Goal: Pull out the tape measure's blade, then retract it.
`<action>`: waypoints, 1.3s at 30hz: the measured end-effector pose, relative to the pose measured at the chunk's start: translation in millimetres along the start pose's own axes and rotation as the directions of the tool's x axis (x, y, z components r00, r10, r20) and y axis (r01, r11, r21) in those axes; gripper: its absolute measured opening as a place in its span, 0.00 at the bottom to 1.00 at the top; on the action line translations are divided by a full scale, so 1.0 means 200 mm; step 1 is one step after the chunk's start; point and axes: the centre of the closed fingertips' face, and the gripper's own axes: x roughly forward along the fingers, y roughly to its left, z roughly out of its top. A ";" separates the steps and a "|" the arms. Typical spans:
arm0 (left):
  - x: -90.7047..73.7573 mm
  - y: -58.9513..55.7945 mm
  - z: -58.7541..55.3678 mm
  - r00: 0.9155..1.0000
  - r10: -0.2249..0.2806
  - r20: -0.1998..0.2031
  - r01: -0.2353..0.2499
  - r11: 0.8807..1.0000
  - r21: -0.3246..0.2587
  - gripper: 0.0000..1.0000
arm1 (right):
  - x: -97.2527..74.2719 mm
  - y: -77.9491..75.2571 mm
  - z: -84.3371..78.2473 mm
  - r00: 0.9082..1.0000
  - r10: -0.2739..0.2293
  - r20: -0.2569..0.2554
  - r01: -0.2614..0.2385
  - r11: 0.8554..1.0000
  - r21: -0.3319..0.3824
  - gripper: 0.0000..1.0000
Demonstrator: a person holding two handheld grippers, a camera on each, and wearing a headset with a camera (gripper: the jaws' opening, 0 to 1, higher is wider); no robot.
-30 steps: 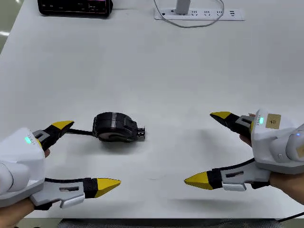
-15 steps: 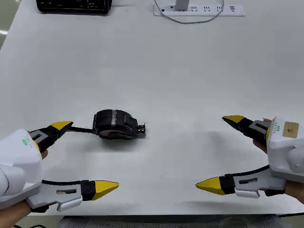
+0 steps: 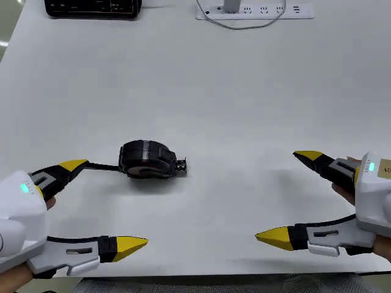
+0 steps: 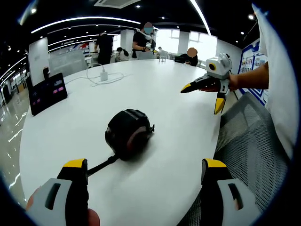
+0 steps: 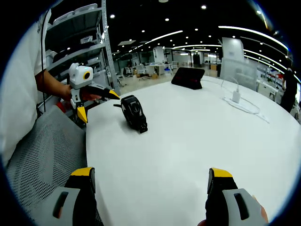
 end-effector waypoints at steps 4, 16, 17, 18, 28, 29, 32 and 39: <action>-0.01 0.01 0.00 1.000 0.004 0.001 -0.004 1.000 0.003 0.99 | 0.00 0.00 0.00 1.000 0.001 0.000 -0.001 1.000 0.003 0.99; -0.03 0.00 -0.01 1.000 0.006 -0.006 -0.006 1.000 0.009 0.99 | 0.00 0.00 -0.01 1.000 0.009 -0.008 -0.009 1.000 -0.002 0.99; -0.03 0.00 -0.01 1.000 0.006 -0.006 -0.006 1.000 0.010 0.99 | 0.00 0.00 -0.01 1.000 0.012 -0.009 -0.012 1.000 0.000 0.99; -0.03 0.00 -0.01 1.000 0.004 -0.006 -0.004 1.000 0.007 0.99 | 0.00 0.00 -0.01 1.000 0.014 -0.010 -0.014 1.000 0.000 0.99; -0.04 0.03 0.00 1.000 0.029 0.005 -0.029 1.000 0.001 0.92 | 0.00 0.00 -0.01 1.000 0.018 -0.015 -0.018 1.000 -0.003 0.99; -0.04 0.03 0.00 1.000 0.030 0.007 -0.030 1.000 -0.005 0.93 | 0.00 0.00 -0.01 1.000 0.020 -0.016 -0.020 1.000 -0.003 0.99; -0.04 0.02 0.00 1.000 0.023 0.006 -0.023 1.000 -0.003 0.93 | 0.01 0.00 -0.01 1.000 0.021 -0.015 -0.021 1.000 -0.004 0.99; -0.03 0.01 0.01 1.000 0.014 0.011 -0.014 1.000 -0.002 0.95 | 0.01 0.00 -0.01 1.000 0.022 -0.017 -0.022 1.000 -0.004 0.99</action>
